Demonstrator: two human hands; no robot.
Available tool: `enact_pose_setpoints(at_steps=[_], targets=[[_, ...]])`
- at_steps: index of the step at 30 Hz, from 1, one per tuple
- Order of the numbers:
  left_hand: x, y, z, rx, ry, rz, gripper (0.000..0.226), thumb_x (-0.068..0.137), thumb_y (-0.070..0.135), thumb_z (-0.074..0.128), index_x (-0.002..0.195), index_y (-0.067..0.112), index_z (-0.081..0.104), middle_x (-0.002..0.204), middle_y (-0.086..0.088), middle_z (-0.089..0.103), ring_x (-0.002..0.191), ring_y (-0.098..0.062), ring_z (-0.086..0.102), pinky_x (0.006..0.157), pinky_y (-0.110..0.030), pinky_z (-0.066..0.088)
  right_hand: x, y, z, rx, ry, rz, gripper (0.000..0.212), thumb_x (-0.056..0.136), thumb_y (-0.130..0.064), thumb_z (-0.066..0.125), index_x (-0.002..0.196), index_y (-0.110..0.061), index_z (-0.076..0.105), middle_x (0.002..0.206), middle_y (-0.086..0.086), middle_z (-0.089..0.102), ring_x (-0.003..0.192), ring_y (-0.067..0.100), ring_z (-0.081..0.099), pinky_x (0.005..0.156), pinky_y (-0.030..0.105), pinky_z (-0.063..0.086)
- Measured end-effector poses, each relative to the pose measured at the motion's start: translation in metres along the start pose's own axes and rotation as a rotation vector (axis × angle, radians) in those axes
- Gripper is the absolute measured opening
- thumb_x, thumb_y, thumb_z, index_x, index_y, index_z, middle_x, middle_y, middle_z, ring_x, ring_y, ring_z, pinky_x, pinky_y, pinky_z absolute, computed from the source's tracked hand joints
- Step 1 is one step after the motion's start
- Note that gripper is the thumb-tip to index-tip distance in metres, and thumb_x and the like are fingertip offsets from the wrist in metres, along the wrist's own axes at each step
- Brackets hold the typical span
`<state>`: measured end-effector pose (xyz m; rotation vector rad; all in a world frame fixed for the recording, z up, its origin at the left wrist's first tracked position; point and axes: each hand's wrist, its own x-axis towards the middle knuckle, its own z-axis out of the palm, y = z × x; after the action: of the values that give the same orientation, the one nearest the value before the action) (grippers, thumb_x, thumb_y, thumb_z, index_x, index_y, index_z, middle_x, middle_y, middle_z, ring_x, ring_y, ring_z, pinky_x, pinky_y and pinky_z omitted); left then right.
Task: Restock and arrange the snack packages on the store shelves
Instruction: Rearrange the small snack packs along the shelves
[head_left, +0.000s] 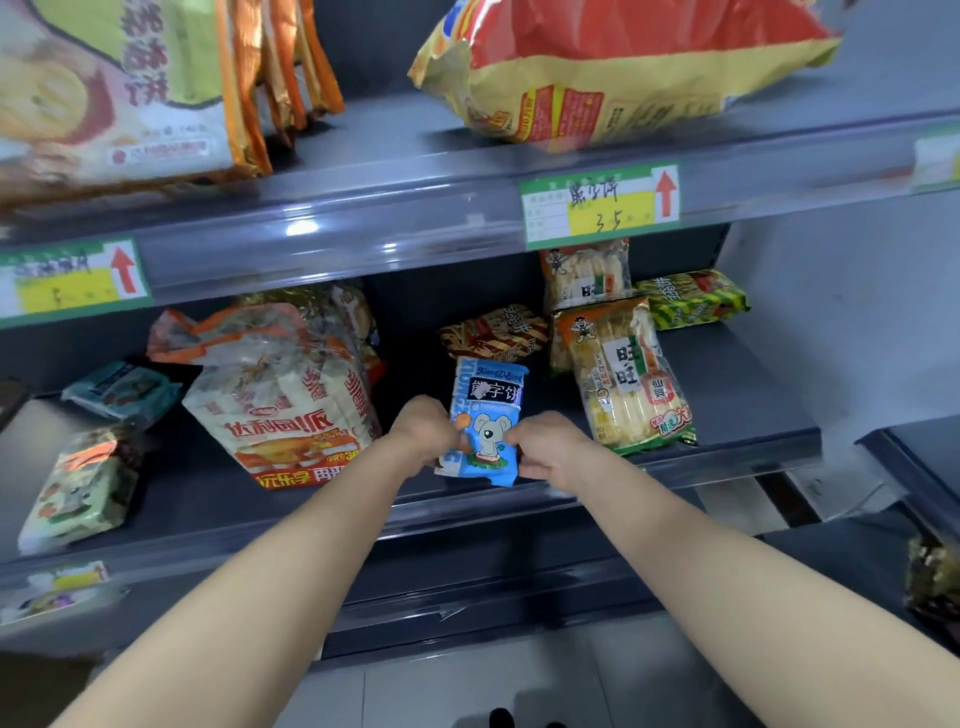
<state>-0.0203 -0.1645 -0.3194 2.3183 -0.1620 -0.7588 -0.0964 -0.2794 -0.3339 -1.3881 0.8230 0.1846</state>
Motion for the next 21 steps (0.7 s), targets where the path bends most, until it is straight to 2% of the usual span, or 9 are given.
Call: enact_pose_setpoints(at_steps=[3, 5, 7, 9, 11, 13, 16, 21], targets=[[-0.035, 0.008, 0.000, -0.042, 0.039, 0.033, 0.031, 0.071, -0.003, 0.077, 0.064, 0.009, 0.049, 0.074, -0.007, 0.059, 0.078, -0.023, 0.059, 0.078, -0.038, 0.053, -0.016, -0.002, -0.010, -0.061, 0.043, -0.063, 0.024, 0.087, 0.001, 0.054, 0.109, 0.011, 0.061, 0.115, 0.022, 0.065, 0.101, 0.029, 0.067, 0.090, 0.047, 0.053], [-0.061, 0.013, 0.002, -0.057, 0.055, 0.059, 0.034, 0.071, -0.003, 0.077, 0.061, 0.010, 0.048, 0.070, -0.004, 0.058, 0.072, -0.019, 0.059, 0.075, -0.039, 0.054, -0.032, -0.001, -0.018, -0.083, 0.048, -0.101, 0.025, 0.086, -0.001, 0.057, 0.108, 0.012, 0.061, 0.111, 0.024, 0.067, 0.100, 0.030, 0.067, 0.088, 0.044, 0.055], [-0.085, 0.017, 0.005, -0.024, 0.092, 0.076, 0.037, 0.070, 0.001, 0.079, 0.060, 0.011, 0.045, 0.065, -0.002, 0.054, 0.063, -0.014, 0.053, 0.066, -0.036, 0.051, -0.054, 0.000, -0.028, -0.105, 0.044, -0.142, 0.028, 0.086, -0.003, 0.059, 0.109, 0.013, 0.059, 0.109, 0.025, 0.067, 0.100, 0.031, 0.067, 0.078, 0.035, 0.054], [-0.109, 0.022, 0.008, 0.039, 0.147, 0.086, 0.039, 0.071, 0.006, 0.079, 0.062, 0.012, 0.042, 0.064, -0.001, 0.050, 0.060, -0.015, 0.048, 0.058, -0.034, 0.048, -0.078, 0.001, -0.039, -0.136, 0.042, -0.190, 0.032, 0.087, -0.006, 0.059, 0.111, 0.015, 0.057, 0.110, 0.025, 0.067, 0.102, 0.032, 0.066, 0.077, 0.038, 0.052], [-0.133, 0.027, 0.011, 0.066, 0.201, 0.138, 0.036, 0.074, 0.008, 0.076, 0.065, 0.013, 0.041, 0.065, -0.001, 0.051, 0.059, -0.015, 0.046, 0.054, -0.031, 0.043, -0.103, 0.002, -0.051, -0.157, 0.041, -0.245, 0.032, 0.088, -0.008, 0.060, 0.111, 0.015, 0.057, 0.108, 0.023, 0.068, 0.099, 0.031, 0.067, 0.086, 0.043, 0.055], [-0.158, 0.031, 0.014, 0.061, 0.213, 0.195, 0.027, 0.075, 0.010, 0.075, 0.072, 0.012, 0.048, 0.071, 0.000, 0.058, 0.063, -0.013, 0.052, 0.057, -0.030, 0.046, -0.129, 0.001, -0.063, -0.178, 0.023, -0.325, 0.022, 0.088, -0.010, 0.061, 0.100, 0.008, 0.063, 0.103, 0.018, 0.070, 0.094, 0.028, 0.069, 0.087, 0.049, 0.054], [-0.197, 0.043, 0.019, -0.002, 0.201, 0.269, 0.025, 0.077, 0.010, 0.075, 0.095, 0.015, 0.058, 0.090, 0.005, 0.066, 0.081, -0.008, 0.062, 0.073, -0.031, 0.055, -0.165, -0.003, -0.083, -0.212, -0.010, -0.463, 0.007, 0.089, -0.015, 0.063, 0.092, -0.009, 0.064, 0.097, 0.007, 0.071, 0.086, 0.018, 0.070, 0.080, 0.040, 0.058], [-0.252, 0.074, 0.020, 0.036, 0.281, 0.406, 0.028, 0.078, 0.014, 0.074, 0.100, 0.018, 0.058, 0.092, 0.009, 0.064, 0.080, -0.004, 0.060, 0.067, -0.022, 0.050, -0.218, -0.018, -0.114, -0.284, 0.010, -0.683, 0.004, 0.086, -0.018, 0.065, 0.087, -0.014, 0.066, 0.092, 0.001, 0.072, 0.086, 0.014, 0.069, 0.076, 0.039, 0.059]])
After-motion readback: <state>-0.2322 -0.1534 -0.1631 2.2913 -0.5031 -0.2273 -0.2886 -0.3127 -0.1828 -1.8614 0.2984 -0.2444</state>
